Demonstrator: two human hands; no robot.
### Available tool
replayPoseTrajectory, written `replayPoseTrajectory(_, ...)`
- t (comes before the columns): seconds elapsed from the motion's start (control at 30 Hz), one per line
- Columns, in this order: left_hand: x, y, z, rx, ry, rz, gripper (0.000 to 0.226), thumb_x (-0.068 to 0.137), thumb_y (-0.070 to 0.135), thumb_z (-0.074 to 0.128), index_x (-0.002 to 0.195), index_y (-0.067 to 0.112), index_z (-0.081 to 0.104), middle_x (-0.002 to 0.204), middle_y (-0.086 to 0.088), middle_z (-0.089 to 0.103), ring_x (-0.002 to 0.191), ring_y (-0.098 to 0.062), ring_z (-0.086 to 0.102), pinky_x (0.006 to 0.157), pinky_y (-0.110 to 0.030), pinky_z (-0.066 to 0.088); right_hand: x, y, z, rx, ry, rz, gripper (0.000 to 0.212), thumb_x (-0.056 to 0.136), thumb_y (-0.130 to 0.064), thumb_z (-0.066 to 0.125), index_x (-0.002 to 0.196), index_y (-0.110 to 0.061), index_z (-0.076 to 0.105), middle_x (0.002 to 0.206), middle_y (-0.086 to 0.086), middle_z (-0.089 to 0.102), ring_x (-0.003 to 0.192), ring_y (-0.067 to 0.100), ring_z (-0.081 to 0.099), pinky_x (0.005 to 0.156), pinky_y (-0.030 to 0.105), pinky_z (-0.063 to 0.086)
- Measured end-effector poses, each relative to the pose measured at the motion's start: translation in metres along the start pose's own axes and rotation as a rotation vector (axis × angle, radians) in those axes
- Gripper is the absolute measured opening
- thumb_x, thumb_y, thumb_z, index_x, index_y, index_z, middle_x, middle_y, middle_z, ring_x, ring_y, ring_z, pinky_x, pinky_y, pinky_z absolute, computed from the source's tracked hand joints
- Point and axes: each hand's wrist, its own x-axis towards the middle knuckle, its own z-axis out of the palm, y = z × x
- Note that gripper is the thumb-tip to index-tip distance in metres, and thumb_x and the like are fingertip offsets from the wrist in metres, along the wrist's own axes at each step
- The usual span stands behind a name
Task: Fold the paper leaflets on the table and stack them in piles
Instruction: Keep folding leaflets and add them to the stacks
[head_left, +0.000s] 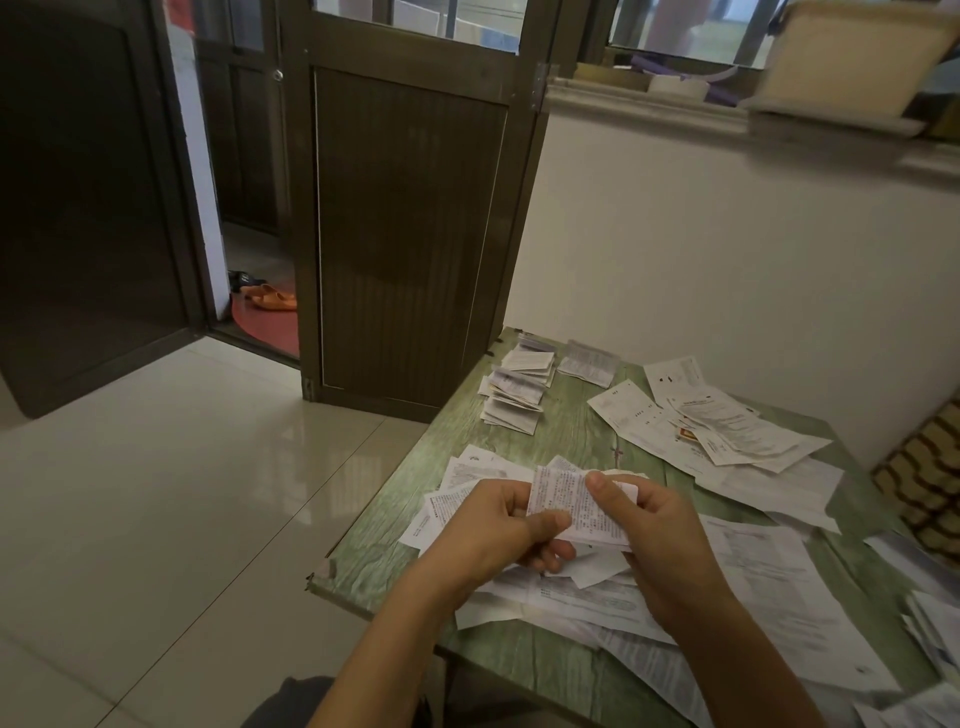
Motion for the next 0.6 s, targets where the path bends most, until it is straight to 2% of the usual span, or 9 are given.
replayPoseTrajectory(0.07, 0.0, 0.0, 0.001, 0.009, 0.011, 0.012, 0.015, 0.089, 0.023, 0.061, 0.09, 0.01, 0.068, 0.081, -0.003, 0.073, 0.072, -0.01, 0.067, 0.067, -0.017, 0.054, 0.0, 0.002, 0.0, 0.017, 0.012, -0.018, 0.014, 0.085, -0.013, 0.061, 0.09, -0.003, 0.069, 0.078, 0.013, 0.072, 0.074, 0.027, 0.07, 0.06, 0.033, 0.058)
replayPoseTrajectory(0.17, 0.003, -0.002, 0.003, -0.043, 0.099, 0.017, 0.057, 0.079, 0.056, 0.062, 0.092, 0.001, 0.063, 0.091, -0.021, 0.065, 0.085, -0.027, 0.064, 0.083, -0.034, 0.056, -0.001, 0.005, 0.002, -0.064, 0.032, -0.111, 0.009, 0.085, -0.01, 0.062, 0.084, -0.007, 0.071, 0.076, 0.01, 0.071, 0.074, 0.025, 0.07, 0.064, 0.034, 0.057)
replayPoseTrajectory(0.23, 0.004, -0.003, 0.005, -0.052, 0.161, 0.021, 0.06, 0.084, 0.055, 0.058, 0.09, -0.005, 0.062, 0.09, -0.027, 0.063, 0.084, -0.037, 0.064, 0.088, -0.047, 0.053, -0.003, 0.007, 0.004, -0.12, 0.044, -0.196, 0.01, 0.084, -0.007, 0.062, 0.079, -0.011, 0.071, 0.074, 0.007, 0.07, 0.07, 0.019, 0.069, 0.061, 0.028, 0.057)
replayPoseTrajectory(0.3, 0.007, -0.006, 0.006, -0.012, 0.203, 0.053, 0.051, 0.09, 0.045, 0.053, 0.081, -0.004, 0.06, 0.075, -0.02, 0.061, 0.068, -0.026, 0.061, 0.075, -0.039, 0.054, -0.003, 0.009, 0.005, -0.148, 0.06, -0.264, 0.013, 0.083, -0.005, 0.064, 0.077, -0.014, 0.071, 0.073, 0.006, 0.07, 0.07, 0.016, 0.068, 0.062, 0.026, 0.057)
replayPoseTrajectory(0.33, 0.007, -0.007, 0.007, 0.004, 0.233, 0.081, 0.044, 0.092, 0.04, 0.052, 0.071, 0.001, 0.057, 0.066, -0.009, 0.058, 0.059, -0.013, 0.057, 0.064, -0.029, 0.05, -0.003, 0.01, 0.006, -0.159, 0.066, -0.289, 0.014, 0.083, -0.005, 0.064, 0.077, -0.015, 0.071, 0.072, 0.005, 0.07, 0.07, 0.016, 0.068, 0.062, 0.026, 0.057)
replayPoseTrajectory(0.4, 0.007, -0.003, 0.012, 0.059, 0.308, 0.153, 0.037, 0.094, 0.031, 0.051, 0.061, 0.015, 0.054, 0.054, 0.009, 0.055, 0.05, 0.002, 0.051, 0.055, -0.017, 0.041, -0.001, 0.015, 0.009, -0.281, 0.145, -0.402, 0.016, 0.083, -0.005, 0.065, 0.075, -0.018, 0.07, 0.068, -0.002, 0.068, 0.072, 0.012, 0.067, 0.062, 0.02, 0.055)
replayPoseTrajectory(0.5, 0.008, -0.003, 0.019, 0.209, 0.456, 0.301, 0.036, 0.095, 0.024, 0.051, 0.059, 0.028, 0.053, 0.05, 0.016, 0.055, 0.051, 0.003, 0.051, 0.052, -0.012, 0.038, 0.001, 0.023, 0.019, -0.594, 0.342, -0.72, 0.01, 0.081, -0.002, 0.068, 0.076, -0.009, 0.07, 0.067, -0.013, 0.058, 0.076, -0.006, 0.059, 0.064, 0.007, 0.045)
replayPoseTrajectory(0.53, 0.008, -0.005, 0.019, 0.244, 0.5, 0.338, 0.037, 0.095, 0.024, 0.051, 0.059, 0.03, 0.051, 0.05, 0.018, 0.054, 0.051, 0.002, 0.049, 0.051, -0.014, 0.038, 0.001, 0.024, 0.022, -0.612, 0.348, -0.72, 0.01, 0.082, -0.003, 0.067, 0.074, -0.009, 0.069, 0.065, -0.015, 0.056, 0.074, -0.009, 0.057, 0.063, 0.005, 0.043)
replayPoseTrajectory(0.6, 0.01, -0.008, 0.017, 0.276, 0.536, 0.369, 0.039, 0.095, 0.026, 0.05, 0.056, 0.026, 0.048, 0.048, 0.014, 0.049, 0.048, -0.003, 0.044, 0.05, -0.017, 0.035, 0.003, 0.017, 0.02, -0.534, 0.237, -0.522, 0.018, 0.086, -0.01, 0.064, 0.069, -0.013, 0.065, 0.058, -0.008, 0.057, 0.066, -0.005, 0.058, 0.057, 0.006, 0.043)
